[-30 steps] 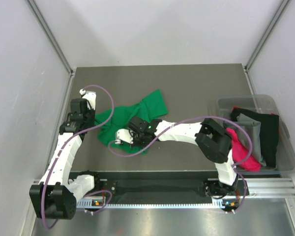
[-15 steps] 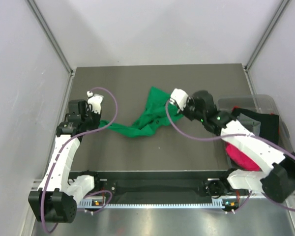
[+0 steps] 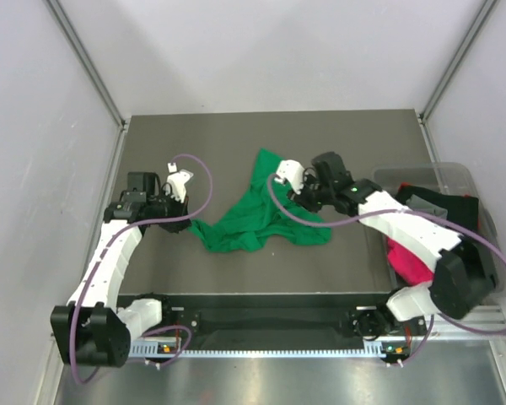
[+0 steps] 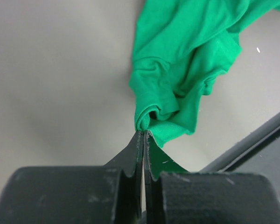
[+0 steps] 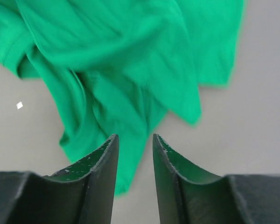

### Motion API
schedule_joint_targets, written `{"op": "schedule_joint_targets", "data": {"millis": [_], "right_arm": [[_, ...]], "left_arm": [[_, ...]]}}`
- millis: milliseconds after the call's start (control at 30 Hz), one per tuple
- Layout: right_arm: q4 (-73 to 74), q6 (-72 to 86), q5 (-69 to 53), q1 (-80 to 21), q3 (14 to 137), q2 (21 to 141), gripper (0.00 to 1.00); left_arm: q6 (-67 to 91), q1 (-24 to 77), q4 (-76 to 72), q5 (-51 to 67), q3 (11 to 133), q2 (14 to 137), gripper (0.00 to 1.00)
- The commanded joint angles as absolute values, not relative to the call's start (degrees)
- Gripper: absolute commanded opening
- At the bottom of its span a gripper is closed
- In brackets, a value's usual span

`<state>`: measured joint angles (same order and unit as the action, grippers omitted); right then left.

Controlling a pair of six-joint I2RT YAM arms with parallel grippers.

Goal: Fold and stack the t-shirts

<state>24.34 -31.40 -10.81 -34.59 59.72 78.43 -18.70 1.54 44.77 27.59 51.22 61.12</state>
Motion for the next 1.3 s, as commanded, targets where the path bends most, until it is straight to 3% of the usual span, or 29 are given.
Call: {"op": "schedule_joint_targets", "data": {"millis": [0, 300, 633, 867, 1033, 1100, 1267], "right_arm": [[23.12, -33.22, -12.67, -39.45, 64.49, 85.31, 0.34], [25.49, -33.14, -13.27, -43.24, 71.54, 96.58, 0.13], [25.23, -32.0, -8.27, -41.31, 74.7, 105.9, 0.12], [22.24, -29.19, 4.29, -33.59, 85.76, 108.72, 0.1], [21.45, -27.25, 8.87, -29.8, 87.46, 105.83, 0.14], [19.78, -26.81, 8.1, -29.53, 83.16, 101.72, 0.23], [18.36, -31.72, -3.76, -32.78, 66.99, 90.45, 0.29]], "left_arm": [[-17.41, 2.2, 44.74, 28.48, 51.95, 62.23, 0.0], [-17.14, 2.29, 42.54, 26.54, 50.27, 59.06, 0.0], [-16.26, 2.29, 42.1, 25.67, 50.45, 59.42, 0.0], [-15.82, 2.29, 41.66, 25.14, 50.01, 58.18, 0.0], [-15.73, 2.29, 41.4, 24.87, 49.83, 57.22, 0.0], [-15.73, 2.29, 41.31, 24.7, 49.66, 56.87, 0.0], [-15.64, 2.29, 41.22, 24.7, 49.57, 56.43, 0.0]]}}
